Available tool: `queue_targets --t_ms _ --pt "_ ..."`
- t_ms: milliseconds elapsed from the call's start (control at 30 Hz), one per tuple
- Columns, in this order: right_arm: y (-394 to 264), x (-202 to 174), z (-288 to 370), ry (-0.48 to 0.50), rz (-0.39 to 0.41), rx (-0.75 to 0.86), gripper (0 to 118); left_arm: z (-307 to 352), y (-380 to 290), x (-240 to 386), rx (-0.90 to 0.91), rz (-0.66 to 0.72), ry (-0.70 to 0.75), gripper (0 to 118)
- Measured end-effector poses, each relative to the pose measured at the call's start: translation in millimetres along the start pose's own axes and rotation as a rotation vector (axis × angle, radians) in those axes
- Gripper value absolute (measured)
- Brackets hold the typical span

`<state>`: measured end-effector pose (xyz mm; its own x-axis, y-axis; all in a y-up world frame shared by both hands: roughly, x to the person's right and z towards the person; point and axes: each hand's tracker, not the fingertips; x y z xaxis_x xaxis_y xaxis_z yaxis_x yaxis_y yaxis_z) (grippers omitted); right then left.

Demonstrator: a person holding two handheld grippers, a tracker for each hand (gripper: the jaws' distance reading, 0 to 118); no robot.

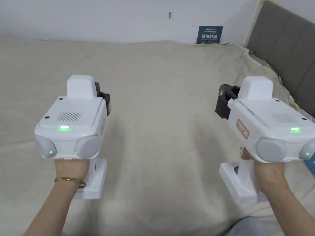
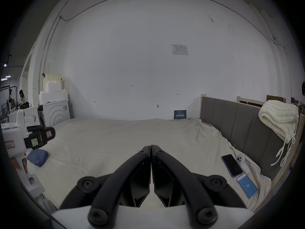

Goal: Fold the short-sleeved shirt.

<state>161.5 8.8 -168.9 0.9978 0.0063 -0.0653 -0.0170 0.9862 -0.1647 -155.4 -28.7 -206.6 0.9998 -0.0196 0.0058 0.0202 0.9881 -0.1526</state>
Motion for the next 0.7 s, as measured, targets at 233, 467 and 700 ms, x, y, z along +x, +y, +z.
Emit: queue_targets --t_ms 233,467,700 --pt "-20.3 -7.1 4.2 0.015 0.036 -0.017 0 16.5 -28.1 -2.4 -0.043 -0.014 0.013 0" --pt "-41.4 -7.8 5.0 0.016 0.011 -0.062 0 28.2 -40.2 -7.8 -0.057 0.003 0.044 0" --pt "-46.0 -18.7 12.2 0.024 0.01 -0.074 0 33.1 -44.6 -10.6 -0.069 0.009 0.063 0"
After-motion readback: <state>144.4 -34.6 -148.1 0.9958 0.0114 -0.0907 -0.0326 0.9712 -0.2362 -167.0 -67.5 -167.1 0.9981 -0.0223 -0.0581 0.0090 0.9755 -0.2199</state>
